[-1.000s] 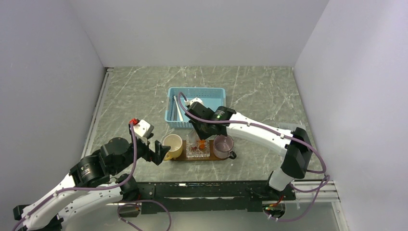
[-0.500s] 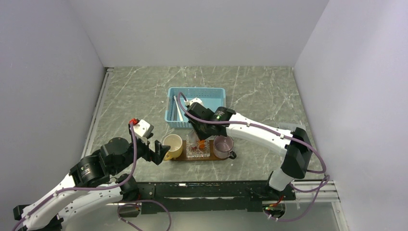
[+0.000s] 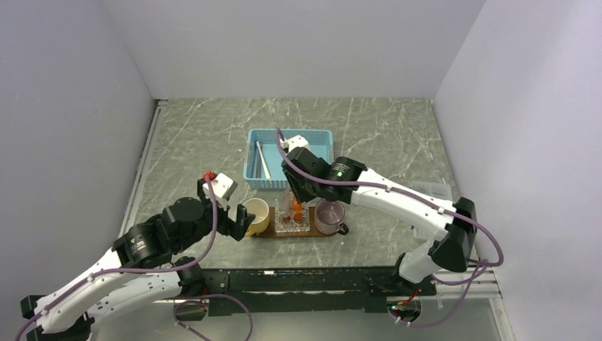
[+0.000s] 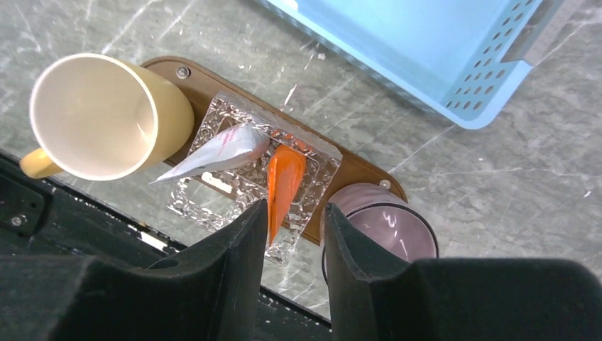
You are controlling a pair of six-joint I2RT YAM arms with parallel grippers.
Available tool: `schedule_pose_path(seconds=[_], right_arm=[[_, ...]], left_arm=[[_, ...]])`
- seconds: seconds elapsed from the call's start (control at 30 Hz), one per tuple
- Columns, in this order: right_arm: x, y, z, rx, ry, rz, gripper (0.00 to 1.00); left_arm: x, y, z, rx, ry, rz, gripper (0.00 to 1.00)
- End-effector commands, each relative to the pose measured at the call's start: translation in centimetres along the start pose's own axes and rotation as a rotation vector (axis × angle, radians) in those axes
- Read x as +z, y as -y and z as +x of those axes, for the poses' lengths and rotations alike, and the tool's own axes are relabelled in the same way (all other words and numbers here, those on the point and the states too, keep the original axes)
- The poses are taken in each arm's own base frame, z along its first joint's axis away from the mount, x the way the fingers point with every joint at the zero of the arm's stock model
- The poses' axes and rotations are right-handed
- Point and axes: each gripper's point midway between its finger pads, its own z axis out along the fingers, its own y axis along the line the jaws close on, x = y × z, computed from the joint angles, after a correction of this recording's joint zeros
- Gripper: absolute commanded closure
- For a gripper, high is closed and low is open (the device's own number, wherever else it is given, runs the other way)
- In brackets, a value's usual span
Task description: Prepare toiletry sets of a toothbrush and toothpaste on the tray
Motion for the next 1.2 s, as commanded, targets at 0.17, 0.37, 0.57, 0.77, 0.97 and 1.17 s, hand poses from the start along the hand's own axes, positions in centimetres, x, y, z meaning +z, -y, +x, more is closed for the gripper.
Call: schedule_pose_path(seconds=[0.17, 0.37, 0.57, 0.77, 0.97, 1.17], right_arm=[[-5.8, 2.4, -3.5, 0.062, 0.19, 0.025, 0.6], [-7.0, 3.3, -3.0, 0.087, 0.231, 0.014, 0.59], [-7.1, 2.9, -1.9, 0.123, 0.258, -0.052, 0.59], [-7.0, 2.4, -0.8, 0.118, 0.248, -0.098, 0.59], [-7.6, 2.3, -0.4, 0.135, 0.271, -0.14, 0.6], [-8.7, 3.3, 0.1, 0.14, 0.295, -0.131, 0.6]], left_arm=[[0.8, -0.2, -4.5, 0.0, 0.015, -0.082, 0.01], [2.9, -0.7, -7.9, 0.011, -0.026, -0.146, 0.01], [6.8, -2.8, -9.9, -0.068, -0.066, -0.175, 0.01], [11.6, -4.5, -10.1, -0.168, -0.154, -0.178, 0.04], [15.9, -6.2, -9.4, -0.249, -0.235, -0.209, 0.06], [19.5, -8.3, -7.5, -0.319, -0.32, -0.247, 0.07]])
